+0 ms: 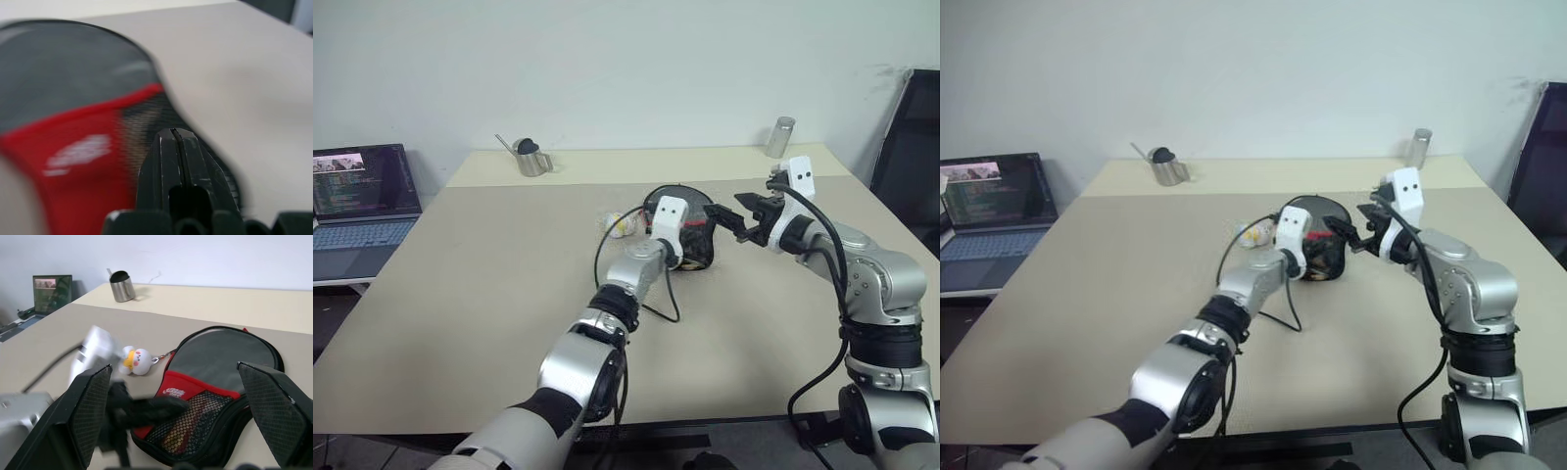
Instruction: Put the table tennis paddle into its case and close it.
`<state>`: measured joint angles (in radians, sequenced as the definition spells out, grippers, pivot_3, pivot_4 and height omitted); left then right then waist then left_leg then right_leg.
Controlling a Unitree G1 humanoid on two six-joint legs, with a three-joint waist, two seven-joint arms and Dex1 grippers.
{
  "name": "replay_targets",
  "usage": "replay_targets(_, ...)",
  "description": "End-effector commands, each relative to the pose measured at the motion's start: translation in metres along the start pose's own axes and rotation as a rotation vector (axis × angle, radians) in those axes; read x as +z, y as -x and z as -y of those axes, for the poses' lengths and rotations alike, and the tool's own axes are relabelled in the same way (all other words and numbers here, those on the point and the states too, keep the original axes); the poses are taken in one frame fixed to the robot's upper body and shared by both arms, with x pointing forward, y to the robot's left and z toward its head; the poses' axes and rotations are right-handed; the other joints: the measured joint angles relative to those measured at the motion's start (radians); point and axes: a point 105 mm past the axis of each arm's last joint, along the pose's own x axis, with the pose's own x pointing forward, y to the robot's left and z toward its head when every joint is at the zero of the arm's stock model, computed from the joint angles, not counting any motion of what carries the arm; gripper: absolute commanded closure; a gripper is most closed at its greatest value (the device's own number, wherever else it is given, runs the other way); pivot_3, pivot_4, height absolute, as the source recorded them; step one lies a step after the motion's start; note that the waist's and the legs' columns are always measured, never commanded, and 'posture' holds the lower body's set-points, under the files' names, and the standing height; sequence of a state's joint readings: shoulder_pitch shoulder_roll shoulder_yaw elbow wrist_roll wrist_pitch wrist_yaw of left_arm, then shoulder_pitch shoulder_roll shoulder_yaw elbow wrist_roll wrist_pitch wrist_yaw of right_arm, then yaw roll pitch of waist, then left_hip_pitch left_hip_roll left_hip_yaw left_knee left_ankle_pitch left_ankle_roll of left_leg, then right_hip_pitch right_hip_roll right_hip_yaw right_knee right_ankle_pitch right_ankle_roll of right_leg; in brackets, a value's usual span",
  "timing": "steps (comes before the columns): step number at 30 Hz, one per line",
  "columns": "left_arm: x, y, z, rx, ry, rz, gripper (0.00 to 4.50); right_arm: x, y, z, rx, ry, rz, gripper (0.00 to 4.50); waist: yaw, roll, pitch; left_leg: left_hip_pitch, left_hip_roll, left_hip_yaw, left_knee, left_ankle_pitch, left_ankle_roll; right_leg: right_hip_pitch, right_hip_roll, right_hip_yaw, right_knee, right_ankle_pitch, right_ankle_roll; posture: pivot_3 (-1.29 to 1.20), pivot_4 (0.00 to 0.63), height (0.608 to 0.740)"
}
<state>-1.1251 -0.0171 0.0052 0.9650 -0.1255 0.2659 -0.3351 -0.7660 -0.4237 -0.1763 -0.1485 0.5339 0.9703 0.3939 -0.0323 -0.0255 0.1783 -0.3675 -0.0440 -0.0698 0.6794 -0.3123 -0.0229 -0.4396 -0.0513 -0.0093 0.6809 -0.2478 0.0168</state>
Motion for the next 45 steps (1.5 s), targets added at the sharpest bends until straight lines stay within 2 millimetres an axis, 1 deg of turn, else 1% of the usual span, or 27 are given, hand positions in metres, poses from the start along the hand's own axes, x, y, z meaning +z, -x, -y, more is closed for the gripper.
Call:
replay_targets(1,0.044,0.021,-0.008,-0.087,-0.019,0.176,4.48,0.011,0.003,0.004,-0.019,-0.078,0.058,0.00,0.001,0.000,0.000,0.000,0.000,0.000,0.000,0.000,0.000,0.000,0.000,0.000,0.000,0.000,0.000,0.00,0.150,0.740)
replay_targets(2,0.052,0.031,-0.011,-0.125,-0.022,0.207,4.48,0.010,0.003,0.008,-0.035,-0.121,0.061,0.00,0.000,0.000,0.000,-0.001,0.000,-0.001,0.000,0.000,0.000,-0.001,0.000,0.000,0.000,0.000,0.000,0.00,0.150,0.740)
replay_targets(3,0.058,0.051,-0.014,-0.212,-0.023,0.231,4.48,0.003,0.004,0.023,-0.099,-0.212,0.047,0.00,0.001,0.000,0.000,-0.001,0.000,-0.001,0.000,0.000,0.000,-0.001,0.000,0.000,0.000,0.000,0.000,0.00,0.150,0.740)
replay_targets(4,0.061,0.066,-0.013,-0.280,-0.030,0.240,4.48,-0.002,0.004,0.032,-0.142,-0.276,0.033,0.00,-0.002,0.000,0.000,-0.002,0.000,-0.001,0.000,0.000,0.000,-0.002,0.000,0.000,-0.001,0.000,0.000,0.00,0.150,0.740)
replay_targets(5,0.062,0.087,-0.016,-0.347,-0.043,0.241,4.48,-0.015,0.005,0.044,-0.208,-0.375,-0.001,0.00,-0.001,0.000,0.000,-0.002,0.001,0.000,0.000,0.000,-0.001,-0.002,0.000,0.001,-0.001,0.000,0.000,0.00,0.150,0.740)
replay_targets(6,0.062,0.102,-0.016,-0.389,-0.054,0.236,4.48,-0.024,0.006,0.051,-0.248,-0.440,-0.028,0.00,-0.001,0.001,0.000,-0.002,0.001,0.000,0.000,0.000,-0.001,-0.002,0.000,0.001,-0.001,0.000,0.000,0.00,0.150,0.740)
replay_targets(7,0.058,0.117,-0.024,-0.406,-0.058,0.210,4.48,-0.041,0.007,0.055,-0.282,-0.479,-0.083,0.00,-0.002,0.001,-0.001,-0.001,0.001,0.000,0.000,0.000,-0.001,-0.002,0.000,0.001,-0.001,0.000,0.000,0.00,0.150,0.740)
replay_targets(9,0.052,0.137,-0.033,-0.424,-0.059,0.167,4.48,-0.059,0.008,0.058,-0.316,-0.512,-0.152,0.00,0.001,0.002,-0.001,-0.001,0.001,-0.001,-0.001,0.000,-0.001,-0.002,0.000,0.001,-0.001,0.000,0.000,0.00,0.150,0.740)
replay_targets(10,0.045,0.148,-0.041,-0.420,-0.082,0.126,4.48,-0.068,0.006,0.058,-0.325,-0.541,-0.176,0.00,0.001,0.002,-0.001,-0.001,0.001,0.000,-0.001,0.000,-0.001,-0.002,0.000,0.001,-0.001,0.000,0.000,0.00,0.150,0.740)
replay_targets(13,0.035,0.170,-0.054,-0.410,-0.124,0.050,4.48,-0.081,0.000,0.056,-0.331,-0.610,-0.198,0.00,0.000,0.002,-0.001,-0.001,0.001,0.000,0.000,0.000,0.000,-0.001,0.000,0.001,-0.001,0.000,0.000,0.00,0.150,0.740)
replay_targets(15,0.033,0.181,-0.057,-0.420,-0.135,0.025,4.48,-0.086,-0.005,0.055,-0.331,-0.626,-0.209,0.00,0.001,0.002,-0.001,0.000,0.001,-0.001,0.000,0.000,0.000,0.000,0.000,0.001,0.000,0.000,0.000,0.00,0.150,0.740)
replay_targets(18,0.028,0.188,-0.054,-0.431,-0.157,-0.003,4.48,-0.095,-0.014,0.052,-0.327,-0.645,-0.233,0.00,0.003,0.002,-0.001,-0.001,0.000,-0.001,0.000,0.000,0.000,0.000,0.000,0.000,-0.001,0.000,0.000,0.00,0.150,0.740)
replay_targets(24,0.026,0.188,-0.048,-0.407,-0.148,0.005,4.48,-0.111,-0.024,0.051,-0.353,-0.663,-0.277,0.00,0.000,0.002,-0.001,0.000,0.001,-0.001,0.000,0.000,0.001,0.001,0.000,0.000,-0.001,0.000,0.000,0.00,0.150,0.740)
replay_targets(30,0.019,0.191,-0.051,-0.368,-0.136,-0.010,4.48,-0.123,-0.037,0.037,-0.305,-0.733,-0.306,0.00,-0.009,0.002,-0.002,0.004,0.001,-0.001,0.000,-0.002,0.003,0.004,0.001,0.001,0.000,0.000,0.000,0.00,0.150,0.740)
replay_targets(38,0.020,0.192,-0.050,-0.357,-0.132,-0.009,4.48,-0.116,-0.056,0.018,-0.217,-0.824,-0.281,0.00,-0.031,0.001,-0.002,0.005,0.003,0.000,0.000,-0.002,0.004,0.005,0.003,0.001,0.000,0.001,-0.002,0.00,0.150,0.740)
replay_targets(45,0.022,0.193,-0.047,-0.361,-0.131,0.000,4.48,-0.111,-0.070,-0.002,-0.149,-0.865,-0.271,0.00,-0.034,0.001,-0.002,0.005,0.004,0.000,0.000,-0.002,0.004,0.004,0.004,0.001,0.000,0.002,-0.002,0.00,0.150,0.740)
